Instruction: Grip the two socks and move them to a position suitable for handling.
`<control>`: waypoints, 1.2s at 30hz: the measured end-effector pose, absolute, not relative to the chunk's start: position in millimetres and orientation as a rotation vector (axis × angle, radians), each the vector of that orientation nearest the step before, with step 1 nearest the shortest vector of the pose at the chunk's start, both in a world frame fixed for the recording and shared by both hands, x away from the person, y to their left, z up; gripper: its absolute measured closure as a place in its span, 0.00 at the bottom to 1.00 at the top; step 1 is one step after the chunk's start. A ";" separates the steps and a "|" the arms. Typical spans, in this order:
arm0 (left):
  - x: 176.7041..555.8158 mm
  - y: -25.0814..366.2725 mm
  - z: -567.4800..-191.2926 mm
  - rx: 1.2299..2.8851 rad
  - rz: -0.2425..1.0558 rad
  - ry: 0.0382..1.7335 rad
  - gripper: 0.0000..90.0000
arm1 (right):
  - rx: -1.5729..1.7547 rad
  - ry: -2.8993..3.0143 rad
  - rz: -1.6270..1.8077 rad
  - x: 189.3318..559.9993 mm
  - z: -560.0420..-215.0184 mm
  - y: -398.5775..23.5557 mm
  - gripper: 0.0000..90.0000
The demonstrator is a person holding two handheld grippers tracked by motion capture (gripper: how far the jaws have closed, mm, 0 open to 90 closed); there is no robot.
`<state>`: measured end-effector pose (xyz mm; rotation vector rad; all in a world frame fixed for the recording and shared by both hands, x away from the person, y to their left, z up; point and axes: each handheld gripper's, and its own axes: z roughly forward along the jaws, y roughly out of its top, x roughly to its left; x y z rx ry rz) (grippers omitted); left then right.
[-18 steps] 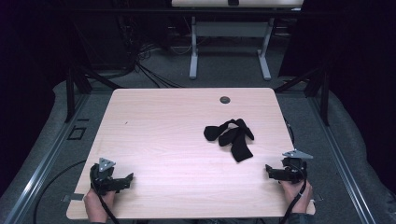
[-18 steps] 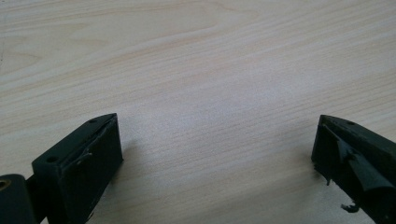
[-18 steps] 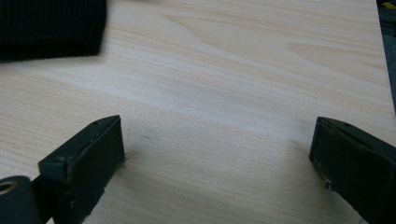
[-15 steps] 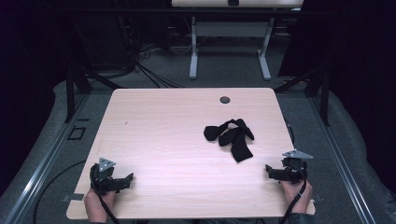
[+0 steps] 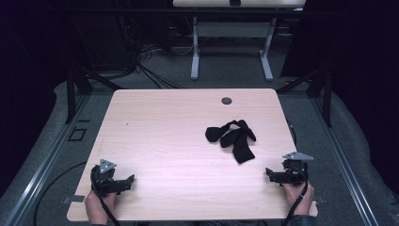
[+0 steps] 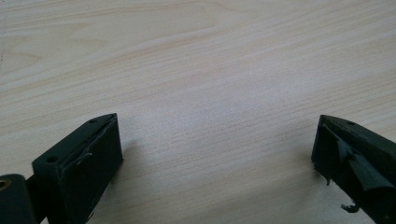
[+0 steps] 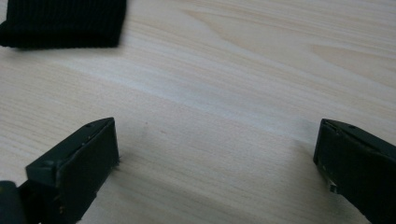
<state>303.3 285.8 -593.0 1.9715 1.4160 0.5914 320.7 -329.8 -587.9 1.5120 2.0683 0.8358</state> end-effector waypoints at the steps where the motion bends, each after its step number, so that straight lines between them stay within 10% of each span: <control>1: 303.4 285.9 -593.0 1.971 0.590 1.416 0.02 | 1.507 2.077 0.848 320.6 -588.0 -329.0 0.00; 36: 303.3 285.9 -592.9 1.976 0.594 1.411 0.02 | 1.346 2.361 1.050 363.4 -530.1 -246.2 0.02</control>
